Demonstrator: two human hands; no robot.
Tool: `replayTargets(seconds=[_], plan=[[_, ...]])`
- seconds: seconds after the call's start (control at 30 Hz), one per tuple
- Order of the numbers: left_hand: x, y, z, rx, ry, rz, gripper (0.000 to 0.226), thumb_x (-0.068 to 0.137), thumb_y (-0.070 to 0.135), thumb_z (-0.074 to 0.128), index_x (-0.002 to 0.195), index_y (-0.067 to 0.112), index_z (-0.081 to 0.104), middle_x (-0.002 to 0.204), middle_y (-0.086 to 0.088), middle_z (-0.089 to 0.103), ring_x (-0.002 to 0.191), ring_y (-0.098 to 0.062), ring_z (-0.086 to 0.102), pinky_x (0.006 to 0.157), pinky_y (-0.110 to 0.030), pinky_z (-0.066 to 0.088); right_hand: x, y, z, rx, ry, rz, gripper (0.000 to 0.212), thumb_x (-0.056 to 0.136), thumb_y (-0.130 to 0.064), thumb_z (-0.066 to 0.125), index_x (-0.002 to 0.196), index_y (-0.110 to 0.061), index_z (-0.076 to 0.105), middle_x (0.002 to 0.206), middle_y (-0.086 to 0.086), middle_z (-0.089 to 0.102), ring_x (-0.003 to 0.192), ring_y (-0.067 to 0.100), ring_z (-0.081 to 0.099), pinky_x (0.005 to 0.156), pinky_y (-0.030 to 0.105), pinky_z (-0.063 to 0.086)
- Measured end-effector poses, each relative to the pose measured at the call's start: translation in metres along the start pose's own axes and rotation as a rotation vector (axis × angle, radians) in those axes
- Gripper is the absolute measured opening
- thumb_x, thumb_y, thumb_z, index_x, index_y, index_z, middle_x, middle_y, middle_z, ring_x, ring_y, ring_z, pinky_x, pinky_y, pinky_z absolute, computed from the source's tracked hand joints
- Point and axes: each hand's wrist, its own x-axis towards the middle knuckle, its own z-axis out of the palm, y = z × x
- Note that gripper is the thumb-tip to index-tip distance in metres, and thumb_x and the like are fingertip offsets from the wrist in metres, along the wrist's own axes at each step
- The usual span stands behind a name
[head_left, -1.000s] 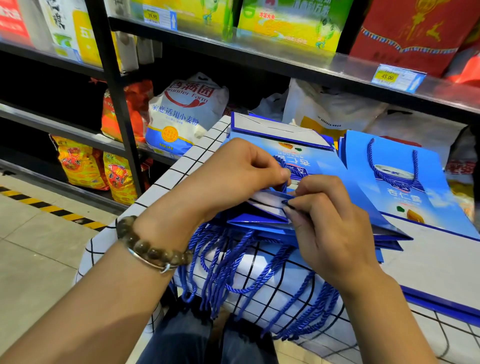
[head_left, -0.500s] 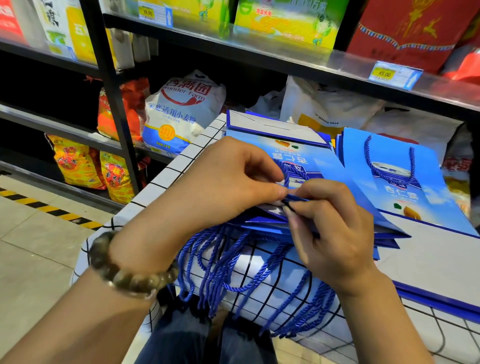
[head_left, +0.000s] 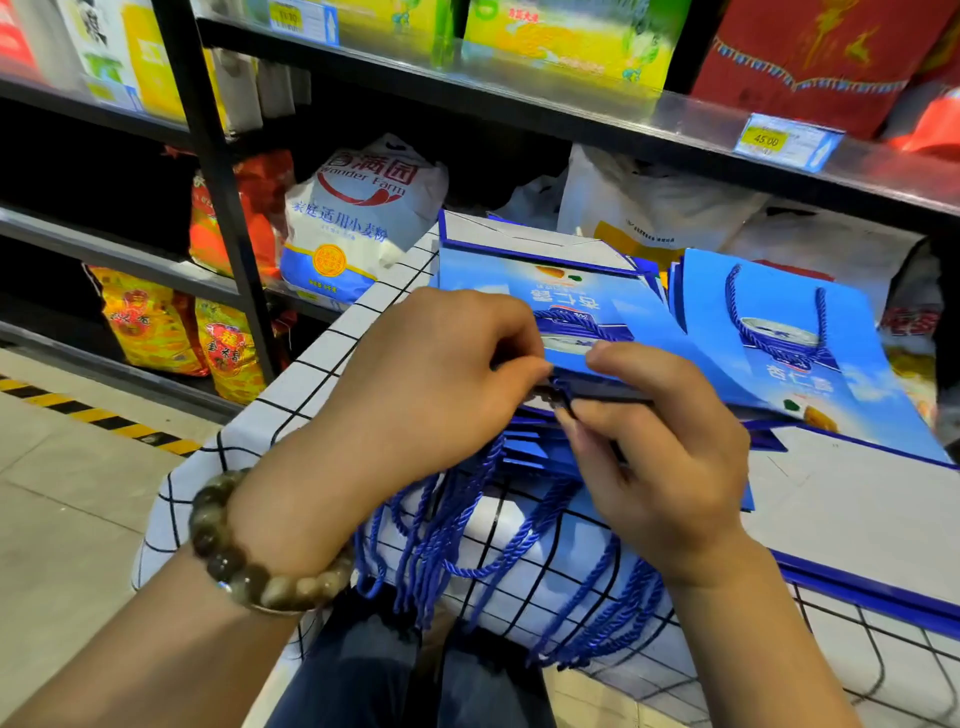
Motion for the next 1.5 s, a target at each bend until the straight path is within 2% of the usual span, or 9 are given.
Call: replayTargets(seconds=[0.13, 0.33, 0.77, 0.9, 1.1, 1.2, 1.33, 1.4, 1.5], plan=[[0.008, 0.004, -0.001, -0.272, -0.214, -0.118, 0.014, 0.082, 0.040, 0.060, 0.085, 0.027, 0.065, 0.077, 0.006, 0.071, 0.075, -0.008, 0.065, 0.076, -0.030, 0.051, 0.003, 0.001, 0.000, 0.012, -0.018, 0.001, 0.008, 0.088, -0.017, 0.060, 0.092, -0.015, 0.055, 0.104, 0.004, 0.049, 0.087, 0.023, 0.055, 0.065, 0.039, 0.050], [0.026, 0.008, 0.005, -0.416, -0.341, -0.175, 0.018, 0.076, 0.006, 0.071, 0.085, 0.017, 0.060, 0.054, 0.005, 0.059, 0.044, -0.004, 0.048, 0.043, -0.012, 0.036, 0.004, 0.000, -0.001, 0.030, -0.068, 0.092, 0.015, 0.087, -0.030, 0.063, 0.092, -0.015, 0.061, 0.088, 0.003, 0.063, 0.071, 0.022, 0.061, 0.053, 0.035, 0.049], [0.033, -0.006, 0.012, -0.486, -0.027, -0.178, 0.025, 0.081, 0.005, 0.064, 0.077, 0.026, 0.051, 0.064, 0.003, 0.059, 0.052, -0.008, 0.059, 0.048, -0.017, 0.042, 0.026, -0.004, -0.009, -0.118, -0.415, 0.385, 0.020, 0.077, -0.029, 0.057, 0.090, -0.023, 0.071, 0.084, -0.003, 0.074, 0.074, 0.024, 0.069, 0.055, 0.038, 0.056], [0.030, -0.012, 0.009, -0.434, 0.349, -0.086, 0.017, 0.079, 0.022, 0.065, 0.070, 0.028, 0.052, 0.060, 0.009, 0.050, 0.054, -0.001, 0.045, 0.058, -0.018, 0.039, 0.040, 0.001, -0.011, -0.119, -0.430, 0.422, 0.023, 0.081, -0.033, 0.050, 0.085, -0.020, 0.069, 0.068, 0.004, 0.069, 0.062, 0.031, 0.062, 0.050, 0.031, 0.043], [0.020, 0.000, -0.004, -0.645, 0.358, 0.002, 0.037, 0.078, 0.037, 0.052, 0.059, 0.005, 0.056, 0.055, -0.002, 0.054, 0.055, -0.006, 0.047, 0.055, -0.018, 0.038, 0.075, 0.006, -0.011, -0.011, -0.038, 0.562, 0.021, 0.082, -0.028, 0.053, 0.086, -0.018, 0.071, 0.067, 0.003, 0.067, 0.061, 0.021, 0.055, 0.059, 0.030, 0.039], [0.027, 0.009, -0.013, -0.680, 0.386, 0.135, 0.028, 0.075, 0.038, 0.050, 0.085, 0.018, 0.067, 0.080, 0.000, 0.066, 0.076, -0.005, 0.058, 0.070, -0.018, 0.045, 0.092, 0.004, -0.014, 0.029, 0.154, 0.621, 0.016, 0.081, -0.019, 0.056, 0.083, -0.016, 0.071, 0.061, -0.007, 0.059, 0.063, 0.007, 0.048, 0.057, 0.014, 0.032], [0.039, 0.017, -0.017, -0.862, 0.394, 0.285, 0.068, 0.068, 0.051, 0.066, 0.124, 0.040, 0.029, 0.140, 0.014, 0.032, 0.126, 0.008, 0.035, 0.089, -0.003, 0.034, 0.109, 0.003, -0.019, 0.238, 0.400, 0.814, 0.019, 0.086, -0.017, 0.057, 0.067, -0.022, 0.059, 0.053, -0.013, 0.049, 0.054, -0.001, 0.040, 0.054, 0.016, 0.034], [0.044, 0.025, -0.012, -0.915, 0.209, 0.263, 0.076, 0.061, 0.049, 0.068, 0.122, 0.044, 0.025, 0.135, 0.023, 0.032, 0.127, 0.010, 0.032, 0.088, 0.000, 0.033, 0.116, 0.003, -0.018, 0.462, 0.536, 0.973, 0.025, 0.086, -0.021, 0.056, 0.062, -0.015, 0.052, 0.060, -0.002, 0.050, 0.061, 0.011, 0.040, 0.056, 0.036, 0.040], [0.049, 0.032, -0.003, -0.591, 0.039, 0.324, 0.063, 0.062, 0.054, 0.056, 0.118, 0.052, 0.026, 0.139, 0.025, 0.029, 0.128, 0.015, 0.027, 0.102, -0.003, 0.023, 0.127, -0.002, -0.018, 0.973, 0.713, 1.151, 0.021, 0.091, -0.009, 0.050, 0.071, -0.010, 0.057, 0.065, 0.007, 0.056, 0.056, 0.012, 0.051, 0.052, 0.024, 0.047]])
